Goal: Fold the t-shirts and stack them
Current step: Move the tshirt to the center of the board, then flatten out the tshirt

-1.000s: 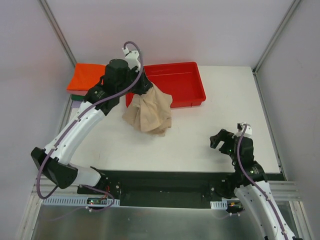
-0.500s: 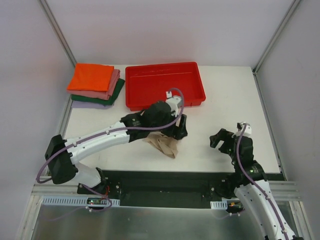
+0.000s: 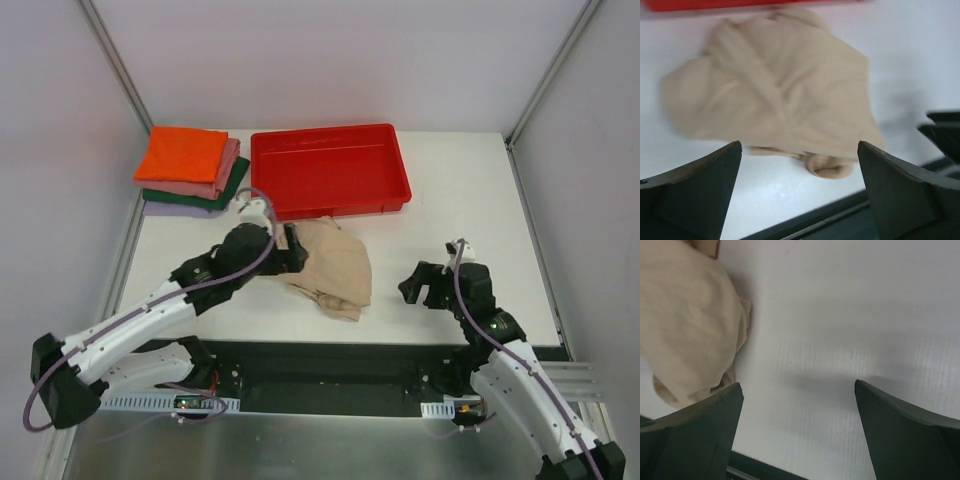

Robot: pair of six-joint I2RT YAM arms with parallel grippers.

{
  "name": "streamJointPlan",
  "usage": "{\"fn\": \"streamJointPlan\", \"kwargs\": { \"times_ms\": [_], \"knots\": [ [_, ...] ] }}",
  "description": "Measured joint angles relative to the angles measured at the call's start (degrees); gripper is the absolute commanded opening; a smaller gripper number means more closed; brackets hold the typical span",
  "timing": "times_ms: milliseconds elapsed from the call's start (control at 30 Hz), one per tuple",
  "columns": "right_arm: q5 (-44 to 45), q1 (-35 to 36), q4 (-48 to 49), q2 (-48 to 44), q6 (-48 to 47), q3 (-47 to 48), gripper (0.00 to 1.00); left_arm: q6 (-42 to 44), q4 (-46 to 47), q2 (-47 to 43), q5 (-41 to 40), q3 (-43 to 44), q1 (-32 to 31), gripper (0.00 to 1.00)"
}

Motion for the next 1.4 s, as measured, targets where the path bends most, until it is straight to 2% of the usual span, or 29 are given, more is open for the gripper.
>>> {"fn": "streamJointPlan", "kwargs": {
  "times_ms": [100, 167, 300, 400, 533, 667, 767, 833, 967, 1100, 1167, 1233, 1400],
  "knots": [
    [-1.1, 6.0, 0.8, 4.0, -0.2, 0.7, 0.96, -4.6, -1.0, -8.4, -0.9, -8.7, 10.6, 0.99],
    [-0.9, 11.5, 2.1, 6.5, 0.2, 1.0, 0.98, -6.9, -2.0, -10.5, -0.8, -13.3, 17.2, 0.99],
    [2.7, 23.3, 5.8, 10.8, 1.3, 1.0, 0.99, -8.8, -2.5, -7.4, 4.0, -17.7, 26.2, 0.88],
    [6.6, 30.9, 9.4, 14.7, 1.3, 0.9, 0.99, -8.8, 0.5, -2.2, 10.5, -18.8, 31.1, 0.82],
    [13.2, 39.2, 14.0, 21.9, 0.3, 0.9, 0.94, -9.0, 7.0, 5.9, 18.7, -18.8, 33.9, 0.67],
    [17.7, 43.5, 18.6, 28.0, -0.7, 1.1, 0.91, -9.0, 11.3, 13.3, 23.9, -18.8, 35.2, 0.49],
    [19.9, 45.5, 20.7, 31.5, -1.5, 2.0, 0.88, -8.9, 14.2, 16.9, 26.7, -17.9, 35.4, 0.25],
    [21.0, 46.5, 22.0, 33.7, -1.8, 3.0, 0.87, -8.8, 15.1, 18.5, 27.5, -17.2, 35.3, 0.00],
    [23.6, 49.2, 24.3, 38.8, -2.1, 5.4, 0.82, -8.3, 16.2, 20.8, 28.2, -15.7, 35.3, 0.00],
    [25.7, 50.8, 25.5, 42.6, -1.7, 6.5, 0.71, -8.2, 16.2, 22.9, 28.1, -13.5, 35.6, 0.00],
    [26.5, 51.1, 26.0, 44.4, -1.3, 6.9, 0.59, -8.0, 16.1, 25.0, 27.4, -11.1, 35.6, 0.00],
    [27.3, 51.3, 26.1, 46.4, -0.7, 7.5, 0.39, -7.7, 16.2, 27.3, 26.9, -8.2, 35.7, 0.00],
    [29.4, 51.3, 26.3, 49.1, 1.1, 9.3, 0.15, -7.4, 17.5, 29.9, 26.9, -4.9, 36.4, 0.00]
  ]
}}
